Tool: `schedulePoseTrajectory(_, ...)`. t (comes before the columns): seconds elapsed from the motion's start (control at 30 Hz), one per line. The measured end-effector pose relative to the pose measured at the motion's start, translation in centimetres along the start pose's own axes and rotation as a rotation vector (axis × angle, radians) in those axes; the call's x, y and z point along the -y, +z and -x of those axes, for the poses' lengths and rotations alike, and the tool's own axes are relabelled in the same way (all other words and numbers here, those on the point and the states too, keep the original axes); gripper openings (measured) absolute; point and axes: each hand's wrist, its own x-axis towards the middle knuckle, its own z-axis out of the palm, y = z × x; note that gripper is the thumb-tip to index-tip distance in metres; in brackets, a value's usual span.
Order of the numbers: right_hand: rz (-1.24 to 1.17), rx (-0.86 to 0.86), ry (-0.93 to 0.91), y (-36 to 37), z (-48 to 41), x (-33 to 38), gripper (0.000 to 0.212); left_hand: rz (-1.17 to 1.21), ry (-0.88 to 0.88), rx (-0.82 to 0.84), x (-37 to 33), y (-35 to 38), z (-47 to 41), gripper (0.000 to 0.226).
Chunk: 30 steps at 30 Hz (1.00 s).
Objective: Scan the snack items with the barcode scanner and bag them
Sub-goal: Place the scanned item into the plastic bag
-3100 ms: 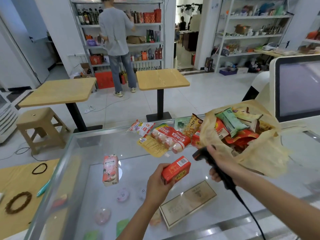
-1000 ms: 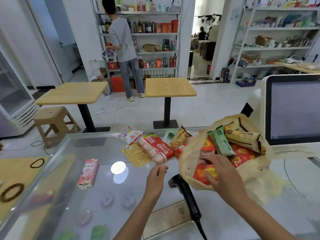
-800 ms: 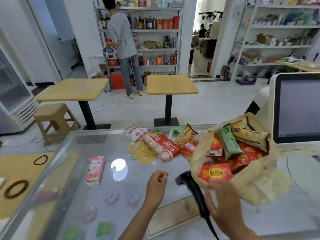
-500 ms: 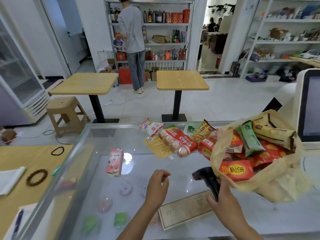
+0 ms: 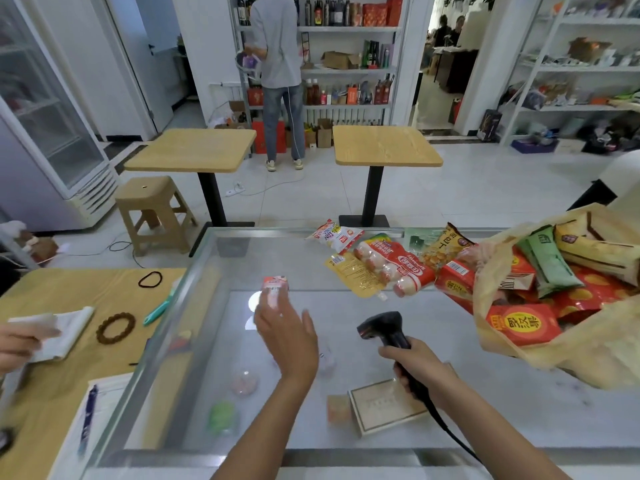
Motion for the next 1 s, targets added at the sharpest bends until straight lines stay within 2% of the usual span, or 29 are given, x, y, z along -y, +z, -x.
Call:
schedulePoseTrajectory(0.07,-0.014,-0.004,0.002,0.7,-0.2,0.0,0.019,0.009,-0.208,0.079,1.2,-0.3,-1.3,0.064)
schedulePoseTrajectory(0.13,-0.024,-0.01,0.007,1.0,-0.3,0.0,0.017,0.016,-0.276,0.189,2.4,-0.2,-1.7,0.062)
schedulePoseTrajectory(0.23,-0.032,-0.006,0.01,1.1,-0.4,0.0,0.015,0.071,-0.256,0.253,3.1,-0.3,-1.5,0.055)
schedulePoseTrajectory(0.33,-0.037,0.0,0.005,1.0,-0.5,-0.1,0.018,0.132,-0.143,0.305,2.9,-0.5,-0.6,0.043)
schedulePoseTrajectory(0.4,-0.045,0.008,0.004,0.8,-0.5,-0.1,0.019,0.27,-0.082,0.377,2.5,-0.8,0.7,0.032)
schedulePoseTrajectory(0.5,-0.062,-0.027,0.015,-0.1,-0.4,-0.3,0.021,0.535,-0.124,0.508,1.7,-1.2,2.1,0.023)
schedulePoseTrajectory(0.63,-0.107,-0.086,0.038,-2.6,0.2,-1.4,0.024,0.569,-0.26,0.543,2.0,-1.5,0.7,0.014)
schedulePoseTrajectory(0.7,-0.128,-0.103,0.044,-3.7,0.5,-1.8,0.022,0.509,-0.283,0.568,2.4,-1.3,-0.1,0.019)
schedulePoseTrajectory(0.8,-0.143,-0.1,0.042,-4.5,0.8,-1.9,0.02,0.245,-0.208,0.454,2.7,-0.6,-0.4,0.022)
schedulePoseTrajectory(0.87,-0.157,-0.099,0.041,-4.6,0.7,-2.1,0.018,0.269,-0.199,0.381,2.3,-0.8,-0.2,0.022)
schedulePoseTrajectory(0.93,-0.17,-0.092,0.049,-4.7,0.6,-2.2,0.02,0.271,-0.042,0.454,2.1,-0.9,0.5,0.034)
schedulePoseTrajectory(1.0,-0.186,-0.08,0.061,-4.9,0.5,-2.2,0.02,0.149,0.124,0.565,2.2,-0.5,1.5,0.05)
